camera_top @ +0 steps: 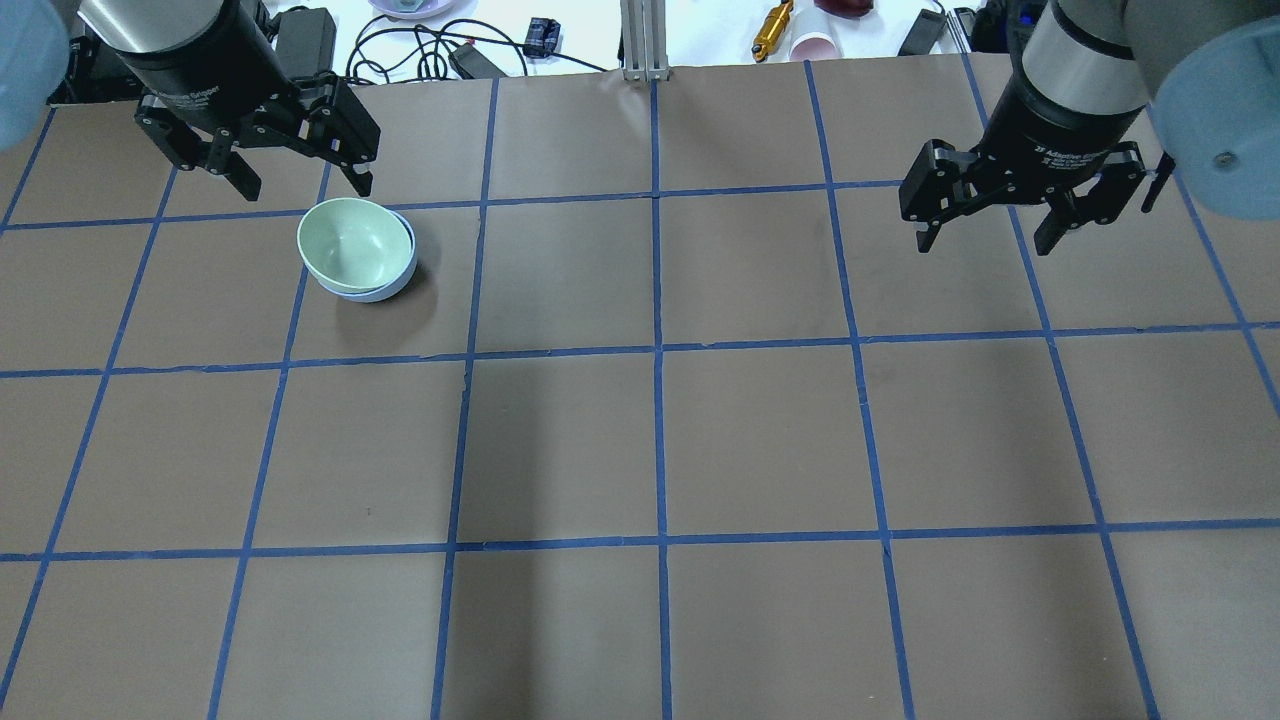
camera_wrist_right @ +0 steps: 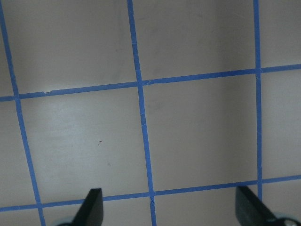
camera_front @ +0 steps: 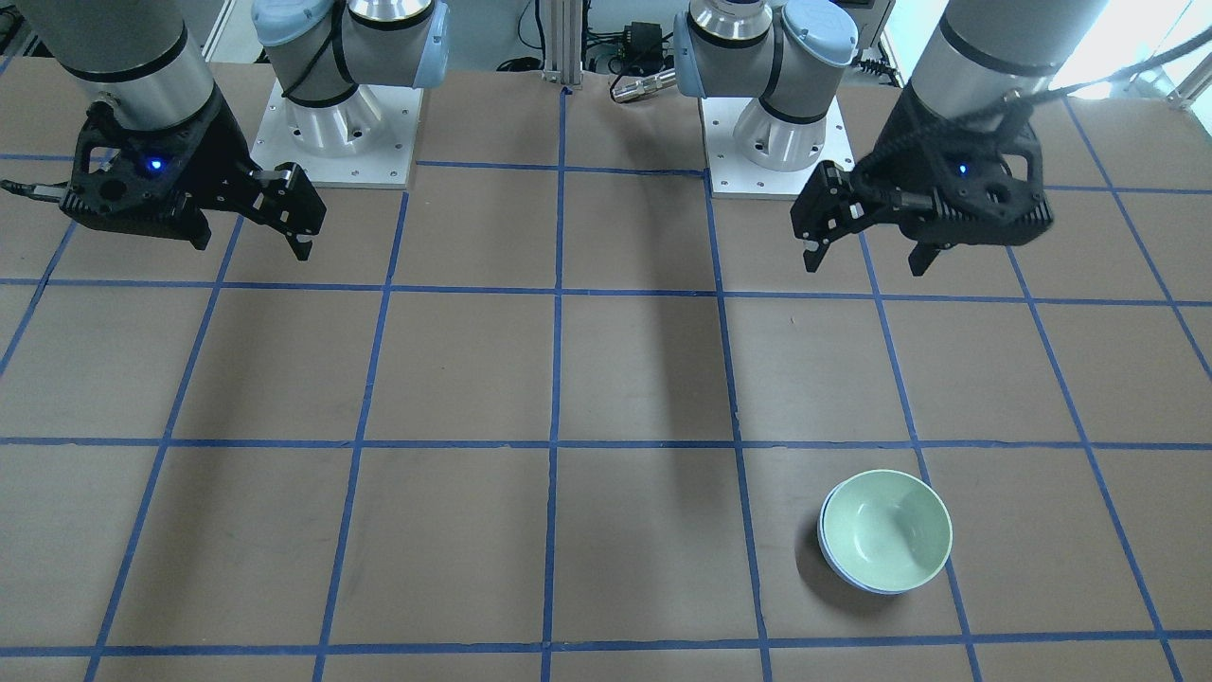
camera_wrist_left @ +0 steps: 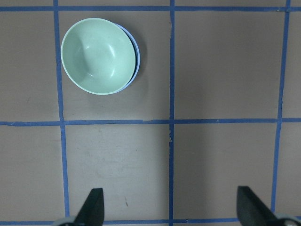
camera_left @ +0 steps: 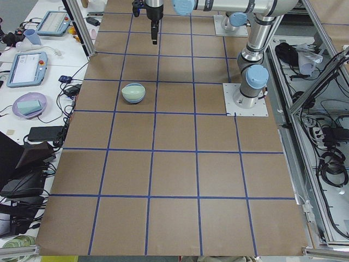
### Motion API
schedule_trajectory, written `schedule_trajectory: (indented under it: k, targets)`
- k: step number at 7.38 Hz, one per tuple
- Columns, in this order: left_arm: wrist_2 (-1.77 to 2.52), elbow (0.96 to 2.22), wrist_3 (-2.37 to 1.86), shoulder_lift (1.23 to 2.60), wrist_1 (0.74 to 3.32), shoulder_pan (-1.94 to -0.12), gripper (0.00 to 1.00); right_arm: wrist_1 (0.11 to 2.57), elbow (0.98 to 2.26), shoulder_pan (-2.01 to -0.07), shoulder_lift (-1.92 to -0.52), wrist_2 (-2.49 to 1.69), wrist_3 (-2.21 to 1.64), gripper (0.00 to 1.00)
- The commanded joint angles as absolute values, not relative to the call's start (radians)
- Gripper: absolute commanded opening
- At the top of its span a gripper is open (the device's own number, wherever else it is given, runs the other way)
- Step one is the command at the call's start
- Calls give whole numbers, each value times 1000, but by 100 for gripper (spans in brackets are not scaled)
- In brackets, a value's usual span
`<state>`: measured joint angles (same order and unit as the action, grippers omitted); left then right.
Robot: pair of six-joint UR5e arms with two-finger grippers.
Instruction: Stack green bowl on blue bowl
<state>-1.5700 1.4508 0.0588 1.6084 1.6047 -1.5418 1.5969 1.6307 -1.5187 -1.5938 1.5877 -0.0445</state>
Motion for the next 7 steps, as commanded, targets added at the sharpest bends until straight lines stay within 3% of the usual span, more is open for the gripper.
schedule_trajectory:
  k: [1, 7]
  targets:
    - [-1566, 1471, 60, 1563, 1621, -1566, 100, 1597, 1631, -1519, -1594, 1588, -44, 100]
    - [-1563, 1516, 69, 1529, 1615, -1566, 100, 1597, 1631, -1519, -1594, 1588, -44, 100]
